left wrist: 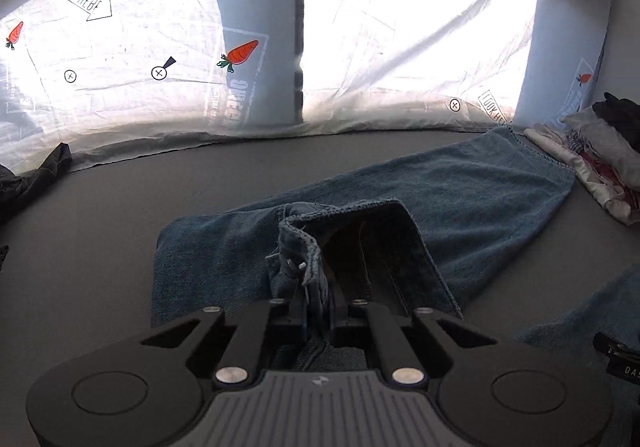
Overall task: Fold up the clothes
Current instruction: 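Fold the jeans waistband over toward the leg hems with the left tool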
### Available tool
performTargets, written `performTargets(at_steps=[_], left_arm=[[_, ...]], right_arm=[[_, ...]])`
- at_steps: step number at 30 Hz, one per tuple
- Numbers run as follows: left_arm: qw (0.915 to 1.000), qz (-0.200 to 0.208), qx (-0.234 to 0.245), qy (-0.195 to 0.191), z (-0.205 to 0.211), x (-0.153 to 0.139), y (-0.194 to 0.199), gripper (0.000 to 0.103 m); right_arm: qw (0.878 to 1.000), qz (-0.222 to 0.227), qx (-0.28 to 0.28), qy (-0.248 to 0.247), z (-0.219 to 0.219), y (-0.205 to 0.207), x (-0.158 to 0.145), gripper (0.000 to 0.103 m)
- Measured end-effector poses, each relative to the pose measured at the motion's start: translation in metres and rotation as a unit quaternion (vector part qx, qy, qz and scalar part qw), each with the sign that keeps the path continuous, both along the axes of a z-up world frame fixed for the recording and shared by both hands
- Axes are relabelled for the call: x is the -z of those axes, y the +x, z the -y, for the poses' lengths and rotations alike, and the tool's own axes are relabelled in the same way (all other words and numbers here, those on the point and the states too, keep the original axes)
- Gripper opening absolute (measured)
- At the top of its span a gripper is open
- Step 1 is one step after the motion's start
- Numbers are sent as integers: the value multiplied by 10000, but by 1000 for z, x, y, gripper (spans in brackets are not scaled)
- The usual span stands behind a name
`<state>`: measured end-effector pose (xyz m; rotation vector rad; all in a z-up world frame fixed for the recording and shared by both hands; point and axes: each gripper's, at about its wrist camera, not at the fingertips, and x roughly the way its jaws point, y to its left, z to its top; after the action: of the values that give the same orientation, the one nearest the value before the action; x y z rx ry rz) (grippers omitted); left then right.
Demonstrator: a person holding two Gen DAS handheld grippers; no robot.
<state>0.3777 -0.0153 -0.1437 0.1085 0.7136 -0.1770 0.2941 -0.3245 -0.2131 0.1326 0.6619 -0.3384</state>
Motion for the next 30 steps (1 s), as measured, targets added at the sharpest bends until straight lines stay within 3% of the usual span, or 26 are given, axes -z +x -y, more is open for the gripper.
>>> performTargets(at_steps=[1, 4, 8, 10, 12, 13, 20, 30], left_arm=[[9998, -69, 170, 116, 8, 4, -2, 10], [9971, -537, 520, 150, 24, 24, -3, 28], [9943, -560, 733, 528, 34, 39, -12, 35], [9946, -664, 718, 334, 33, 35, -11, 38], [9940, -800, 742, -22, 30, 31, -12, 64], [9938, -817, 741, -125, 31, 29, -15, 68], [9960, -721, 520, -86, 34, 25, -34, 70], [9958, -717, 336, 454, 45, 27, -57, 71]], right_arm=[[10000, 0, 0, 0, 0, 0, 0, 103], [10000, 1, -1, 0, 0, 0, 0, 103], [10000, 0, 0, 1, 0, 0, 0, 103], [10000, 0, 1, 0, 0, 0, 0, 103], [10000, 0, 2, 1, 0, 0, 0, 103], [10000, 0, 2, 1, 0, 0, 0, 103], [10000, 1, 2, 1, 0, 0, 0, 103], [10000, 6, -2, 8, 0, 0, 0, 103]])
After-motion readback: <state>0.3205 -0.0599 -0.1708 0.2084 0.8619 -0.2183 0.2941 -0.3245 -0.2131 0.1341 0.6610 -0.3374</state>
